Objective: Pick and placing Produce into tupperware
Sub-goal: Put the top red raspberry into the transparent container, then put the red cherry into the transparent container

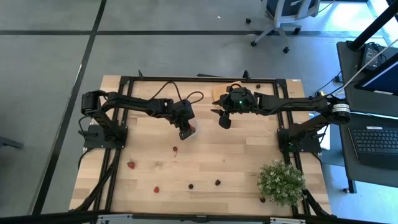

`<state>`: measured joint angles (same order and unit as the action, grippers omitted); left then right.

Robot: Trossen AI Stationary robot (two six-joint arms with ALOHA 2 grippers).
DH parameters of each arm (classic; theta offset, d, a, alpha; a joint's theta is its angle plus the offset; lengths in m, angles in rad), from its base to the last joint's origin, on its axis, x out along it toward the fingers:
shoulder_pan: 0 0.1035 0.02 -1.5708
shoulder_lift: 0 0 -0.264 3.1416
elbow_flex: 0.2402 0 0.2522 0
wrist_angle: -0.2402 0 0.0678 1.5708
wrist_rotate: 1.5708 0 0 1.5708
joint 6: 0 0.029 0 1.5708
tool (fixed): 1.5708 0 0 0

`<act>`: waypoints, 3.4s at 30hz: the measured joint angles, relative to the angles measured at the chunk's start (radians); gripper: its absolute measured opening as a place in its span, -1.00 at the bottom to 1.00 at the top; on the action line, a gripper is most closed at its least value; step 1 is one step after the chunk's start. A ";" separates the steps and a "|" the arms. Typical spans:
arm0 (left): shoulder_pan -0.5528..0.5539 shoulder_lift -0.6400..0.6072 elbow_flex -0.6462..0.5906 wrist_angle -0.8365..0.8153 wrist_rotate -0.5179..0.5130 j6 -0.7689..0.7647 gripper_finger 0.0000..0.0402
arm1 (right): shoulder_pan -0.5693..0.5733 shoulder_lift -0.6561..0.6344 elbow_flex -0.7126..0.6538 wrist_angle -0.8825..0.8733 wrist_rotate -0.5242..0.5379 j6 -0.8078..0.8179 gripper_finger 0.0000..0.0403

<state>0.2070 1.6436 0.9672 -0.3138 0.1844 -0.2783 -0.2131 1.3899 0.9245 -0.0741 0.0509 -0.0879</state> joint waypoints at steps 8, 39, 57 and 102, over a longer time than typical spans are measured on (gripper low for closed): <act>0.002 0.000 0.000 0.000 0.002 0.000 -0.50 | 0.000 0.000 0.000 -0.024 0.000 0.000 -0.20; -0.173 -0.403 0.001 -0.229 0.034 0.283 0.16 | 0.000 0.000 0.000 -0.027 0.000 -0.078 -0.20; -0.353 -0.172 0.001 -0.351 -0.222 0.627 -0.02 | 0.000 0.000 0.000 -0.026 0.000 -0.076 -0.20; -0.352 0.087 0.001 -0.276 -0.167 0.670 -0.56 | 0.000 0.000 0.000 -0.028 0.000 -0.070 -0.20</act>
<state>-0.1455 1.7306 0.9684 -0.5899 0.0177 0.3916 -0.2131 1.3899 0.9241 -0.1020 0.0505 -0.1581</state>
